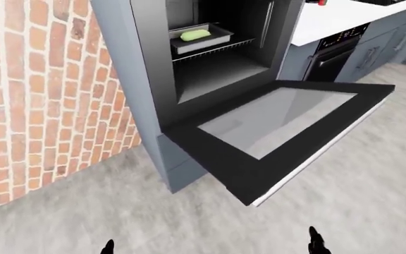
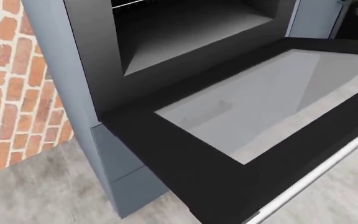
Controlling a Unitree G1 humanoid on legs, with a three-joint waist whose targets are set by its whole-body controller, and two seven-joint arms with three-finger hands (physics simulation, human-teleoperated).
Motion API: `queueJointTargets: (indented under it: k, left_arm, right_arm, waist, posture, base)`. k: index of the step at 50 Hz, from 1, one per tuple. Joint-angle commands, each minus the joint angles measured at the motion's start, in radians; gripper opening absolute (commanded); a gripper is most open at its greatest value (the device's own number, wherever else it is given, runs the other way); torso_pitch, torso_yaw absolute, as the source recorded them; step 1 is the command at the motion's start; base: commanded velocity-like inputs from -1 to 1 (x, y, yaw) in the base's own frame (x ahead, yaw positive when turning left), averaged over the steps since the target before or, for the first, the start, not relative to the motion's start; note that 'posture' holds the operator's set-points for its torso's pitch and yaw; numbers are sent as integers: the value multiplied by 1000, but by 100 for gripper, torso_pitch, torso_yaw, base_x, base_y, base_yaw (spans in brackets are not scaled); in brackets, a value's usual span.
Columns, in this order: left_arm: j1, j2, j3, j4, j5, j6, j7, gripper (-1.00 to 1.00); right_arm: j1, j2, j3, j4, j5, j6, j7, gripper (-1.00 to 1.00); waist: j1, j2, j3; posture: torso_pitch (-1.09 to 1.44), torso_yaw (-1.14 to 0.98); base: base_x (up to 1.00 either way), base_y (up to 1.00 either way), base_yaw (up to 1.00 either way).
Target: Close the oven door.
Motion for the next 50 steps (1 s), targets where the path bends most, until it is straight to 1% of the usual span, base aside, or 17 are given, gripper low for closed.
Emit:
queueJointTargets:
  k: [1, 7, 10, 11, 15, 20, 23, 25, 26, 28, 35, 37, 40, 41, 42, 45, 50]
  left_arm:
    - [-3, 28, 11, -17, -7, -24, 3, 100]
    - [-3, 28, 12, -17, -6, -23, 2, 100]
    - [-3, 28, 12, -17, -6, -24, 2, 100]
    - [-3, 28, 13, -17, -6, -24, 1, 100]
    - [-2, 28, 13, -17, -6, -24, 2, 100]
    - [-3, 28, 13, -17, -5, -23, 2, 100]
    - [-4, 28, 13, -17, -5, -23, 3, 100]
    - [-4, 28, 13, -17, -5, -22, 3, 100]
    - [-4, 28, 13, -17, -5, -22, 3, 100]
    - [-4, 28, 13, -18, -6, -22, 3, 100]
    - [-3, 27, 12, -17, -7, -24, 3, 100]
    - [-3, 28, 12, -17, -7, -23, 3, 100]
    - [-4, 29, 11, -18, -7, -22, 3, 100]
    - [-4, 29, 11, -18, -7, -22, 3, 100]
    - [-4, 29, 11, -18, -8, -22, 3, 100]
    - [-4, 29, 11, -18, -8, -23, 3, 100]
    - [-4, 29, 10, -18, -8, -23, 3, 100]
  right_arm:
    - [-8, 0, 3, -12, 1, -23, 5, 100]
    - [-8, 0, 3, -12, 3, -20, 9, 100]
    - [-9, 1, 2, -13, 6, -18, 14, 100]
    - [-9, 1, 2, -13, 6, -18, 14, 100]
    - [-9, 1, 2, -13, 8, -17, 18, 100]
    - [-9, 2, 2, -13, 10, -15, 22, 100]
    - [-9, 2, 2, -13, 11, -16, 21, 100]
    - [-9, 2, 1, -13, 12, -15, 24, 100]
    - [-8, 1, 0, -13, 13, -15, 27, 100]
    - [-9, 1, 1, -13, 14, -14, 28, 100]
    - [-8, 2, 1, -12, 14, -14, 30, 100]
    - [-8, 2, 1, -13, 15, -14, 31, 100]
    - [-9, 2, 1, -13, 16, -13, 32, 100]
    - [-9, 2, 1, -12, 15, -13, 31, 100]
    - [-9, 2, 1, -13, 16, -13, 32, 100]
    - [-9, 2, 1, -13, 16, -13, 33, 100]
    - [-9, 3, 1, -13, 17, -14, 32, 100]
  waist:
    - [2, 7, -8]
    - [30, 69, 13]
    - [44, 152, -7]
    - [51, 105, 4]
    - [41, 107, -2]
    - [41, 57, 3]
    - [38, 6, -1]
    - [27, -62, -22]
    - [20, -11, -9]
    - [14, -11, -13]
    - [29, 51, 10]
    - [33, 80, 11]
    - [44, 153, -2]
    - [52, 103, 11]
    - [41, 118, 12]
    - [40, 107, -3]
    - [42, 53, 0]
  posture:
    - [0, 0]
    - [0, 0]
    - [0, 0]
    - [0, 0]
    - [0, 0]
    - [0, 0]
    - [0, 0]
    - [0, 0]
    - [0, 0]
    - [0, 0]
    - [0, 0]
    - [0, 0]
    - [0, 0]
    - [0, 0]
    - [0, 0]
    - [0, 0]
    - [0, 0]
  base:
    - [-3, 0, -42]
    - [-2, 0, -41]
    - [-3, 0, -41]
    - [-3, 0, -41]
    - [-2, 0, -41]
    - [-2, 0, -41]
    - [-2, 0, -42]
    - [-2, 0, -42]
    - [-2, 0, -41]
    - [-2, 0, -40]
    - [-2, 0, -41]
    - [-2, 0, -41]
    - [-2, 0, -41]
    - [-2, 0, -40]
    - [-2, 0, -41]
    - [-2, 0, -38]
    - [-2, 0, -37]
